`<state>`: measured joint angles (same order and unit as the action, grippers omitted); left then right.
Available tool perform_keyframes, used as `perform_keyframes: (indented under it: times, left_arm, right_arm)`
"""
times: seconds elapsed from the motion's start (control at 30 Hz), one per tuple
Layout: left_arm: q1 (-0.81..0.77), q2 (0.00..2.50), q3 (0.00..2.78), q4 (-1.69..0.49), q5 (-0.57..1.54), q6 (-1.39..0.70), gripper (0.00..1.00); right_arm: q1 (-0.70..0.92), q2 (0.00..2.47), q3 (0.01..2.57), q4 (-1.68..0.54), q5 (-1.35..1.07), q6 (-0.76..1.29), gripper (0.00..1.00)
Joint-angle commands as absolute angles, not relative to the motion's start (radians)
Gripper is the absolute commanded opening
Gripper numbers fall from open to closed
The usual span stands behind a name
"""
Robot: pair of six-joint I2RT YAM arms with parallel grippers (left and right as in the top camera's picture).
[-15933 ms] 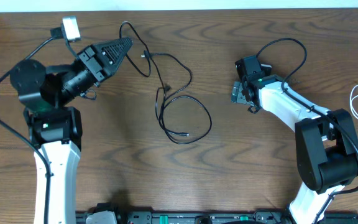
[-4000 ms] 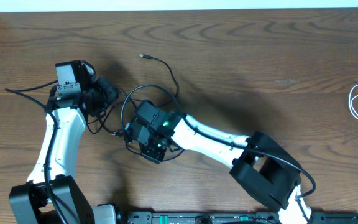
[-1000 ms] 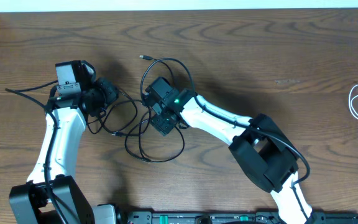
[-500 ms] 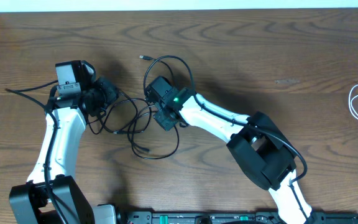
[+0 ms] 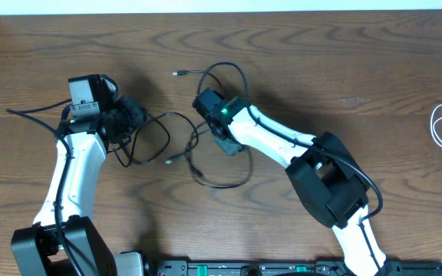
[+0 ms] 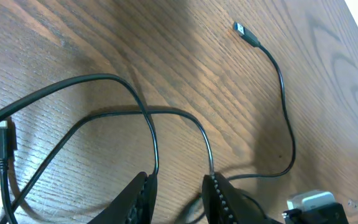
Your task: Untangle cables
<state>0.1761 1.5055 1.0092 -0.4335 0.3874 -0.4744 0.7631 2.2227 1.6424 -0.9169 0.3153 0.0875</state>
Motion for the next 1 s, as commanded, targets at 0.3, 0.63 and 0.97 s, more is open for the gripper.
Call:
perform_keyframes:
  times: [0.3,0.63,0.97]
  left_arm:
    - [0.178,1.509,1.019,-0.433,0.392,-0.476,0.30]
    - [0.177,1.509,1.019,-0.432,0.392,-0.476,0.30]
    - [0.165,1.510,1.019,-0.431,0.392,-0.476,0.41]
  right_arm:
    - [0.671,2.255,1.644,-0.981,0.428,0.144,0.02]
    - [0.547,2.255,1.644,-0.983,0.058,0.153,0.02]
    - [0.511,2.252,1.707,-1.113,0.084,0.231,0.01]
